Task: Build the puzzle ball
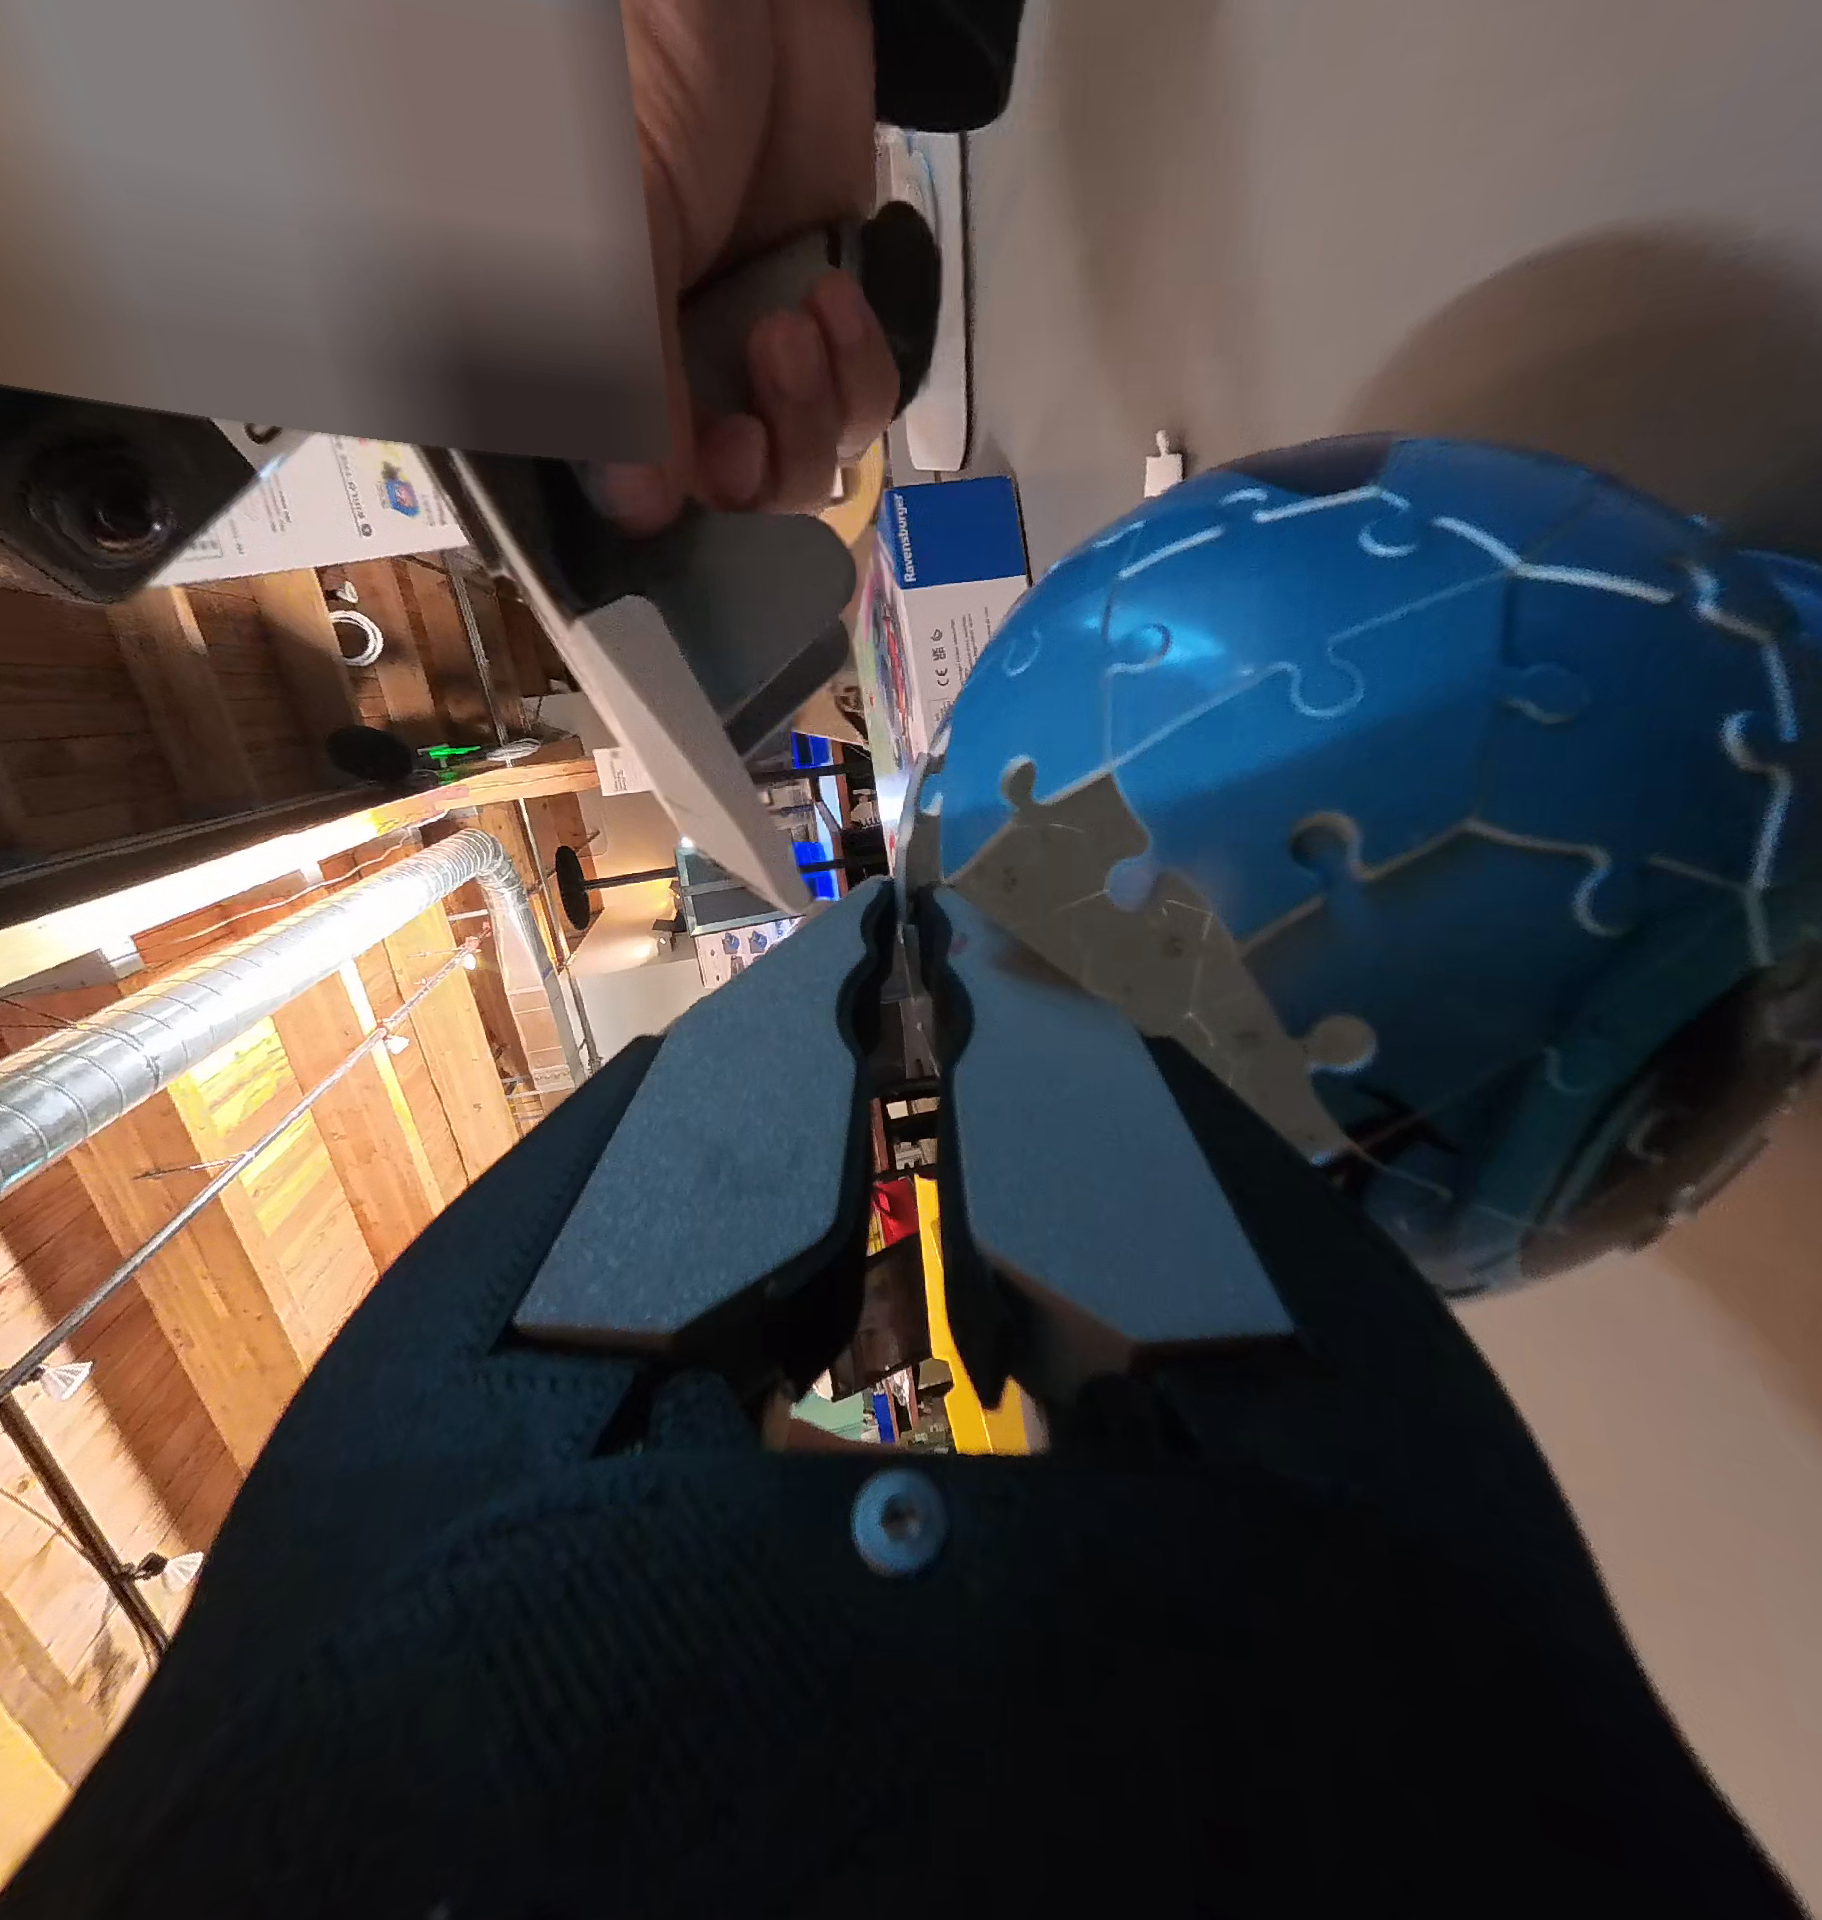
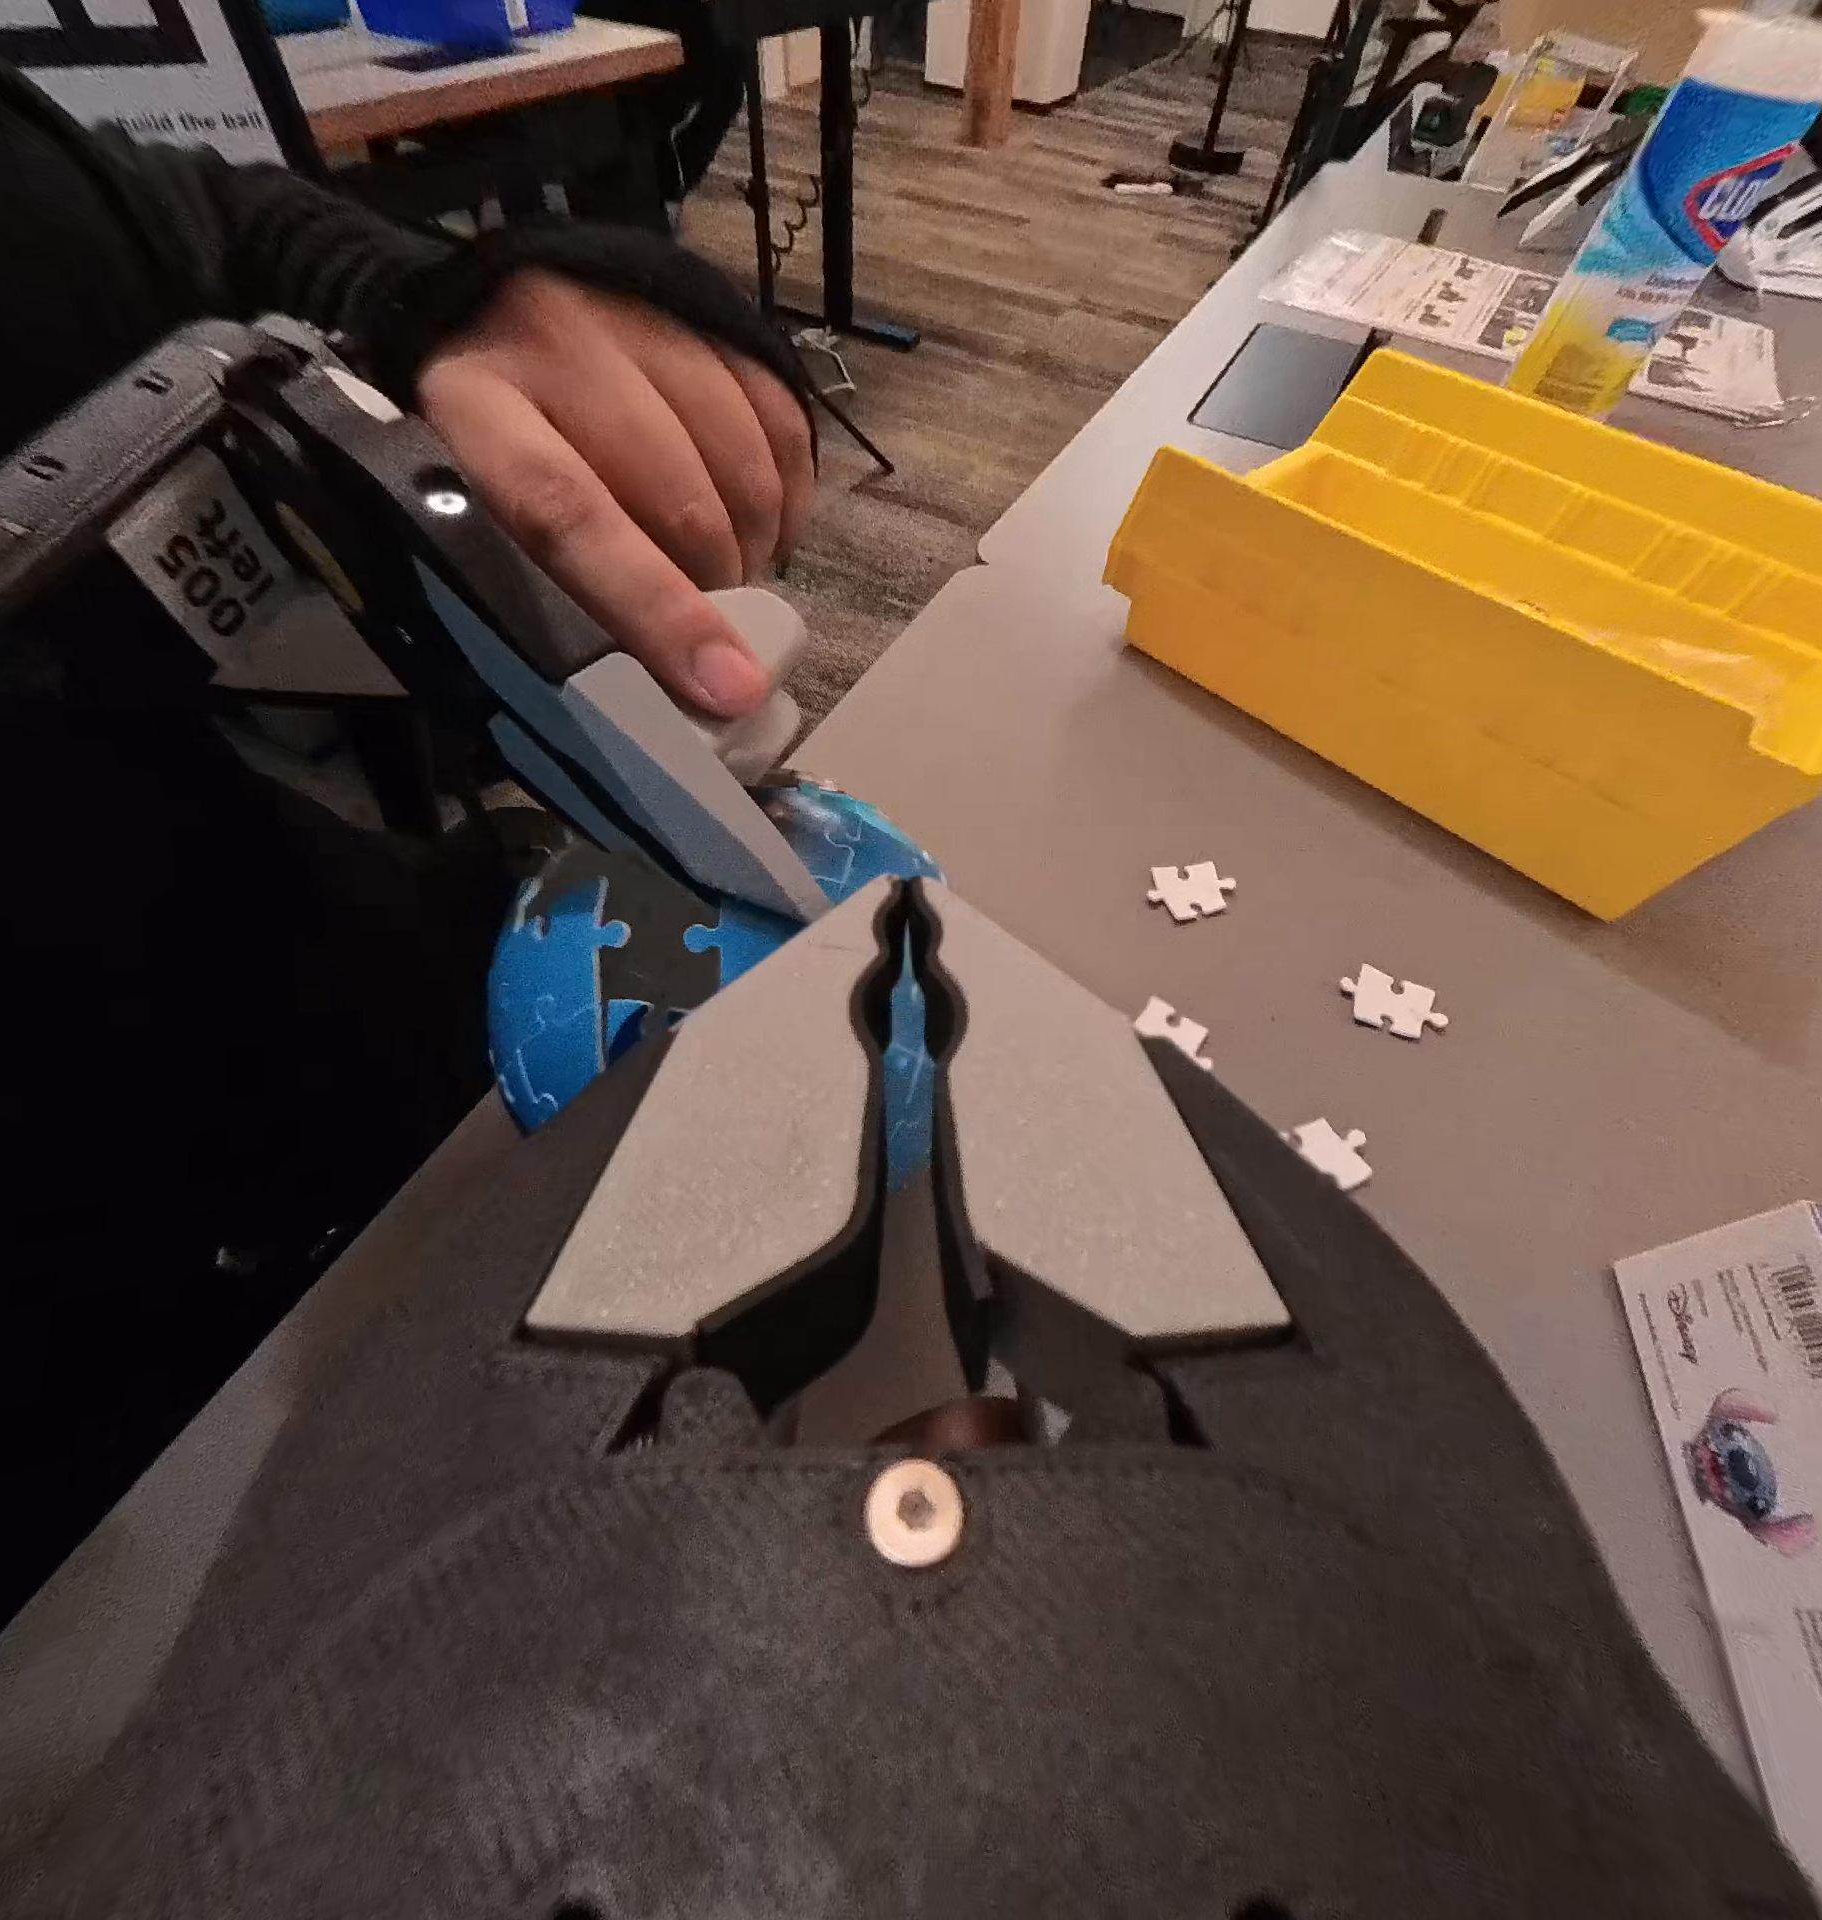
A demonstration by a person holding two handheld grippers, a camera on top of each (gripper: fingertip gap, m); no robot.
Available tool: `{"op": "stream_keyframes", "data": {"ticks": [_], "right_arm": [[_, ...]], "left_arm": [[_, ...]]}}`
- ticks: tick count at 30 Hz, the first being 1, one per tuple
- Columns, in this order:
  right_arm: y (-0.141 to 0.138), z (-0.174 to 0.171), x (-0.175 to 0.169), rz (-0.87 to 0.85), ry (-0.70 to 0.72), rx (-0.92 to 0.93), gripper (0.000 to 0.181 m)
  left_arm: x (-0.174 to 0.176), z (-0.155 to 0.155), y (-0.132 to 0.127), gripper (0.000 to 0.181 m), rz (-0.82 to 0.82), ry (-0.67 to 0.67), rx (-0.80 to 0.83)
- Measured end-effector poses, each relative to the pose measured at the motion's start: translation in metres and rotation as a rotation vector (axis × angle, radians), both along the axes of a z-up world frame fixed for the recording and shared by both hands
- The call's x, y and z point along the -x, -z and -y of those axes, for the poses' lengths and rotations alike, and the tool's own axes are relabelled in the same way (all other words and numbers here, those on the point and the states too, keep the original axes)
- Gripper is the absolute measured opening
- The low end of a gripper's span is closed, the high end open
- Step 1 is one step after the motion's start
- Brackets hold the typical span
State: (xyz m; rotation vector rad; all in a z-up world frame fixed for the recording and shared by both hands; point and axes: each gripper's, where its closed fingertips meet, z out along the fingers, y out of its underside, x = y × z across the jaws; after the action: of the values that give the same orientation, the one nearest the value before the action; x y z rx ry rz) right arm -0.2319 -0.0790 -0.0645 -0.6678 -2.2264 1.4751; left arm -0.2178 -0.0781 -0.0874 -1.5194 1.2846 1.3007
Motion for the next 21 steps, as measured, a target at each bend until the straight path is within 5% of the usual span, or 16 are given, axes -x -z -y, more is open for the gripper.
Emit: {"op": "stream_keyframes", "data": {"ticks": [6, 12, 21], "right_arm": [[0.023, 0.008, -0.006, 0.078, -0.047, -0.059, 0.0], [-0.007, -0.004, 0.002, -0.031, 0.02, 0.01, 0.0], [0.011, 0.002, -0.012, 0.021, -0.055, -0.094, 0.0]], "left_arm": [[0.001, 0.0, 0.0, 0.001, -0.002, -0.004, 0.004], [0.001, 0.001, 0.0, 0.001, -0.008, 0.0, -0.004], [0.0, 0.0, 0.0, 0.001, -0.037, 0.004, -0.008]]}}
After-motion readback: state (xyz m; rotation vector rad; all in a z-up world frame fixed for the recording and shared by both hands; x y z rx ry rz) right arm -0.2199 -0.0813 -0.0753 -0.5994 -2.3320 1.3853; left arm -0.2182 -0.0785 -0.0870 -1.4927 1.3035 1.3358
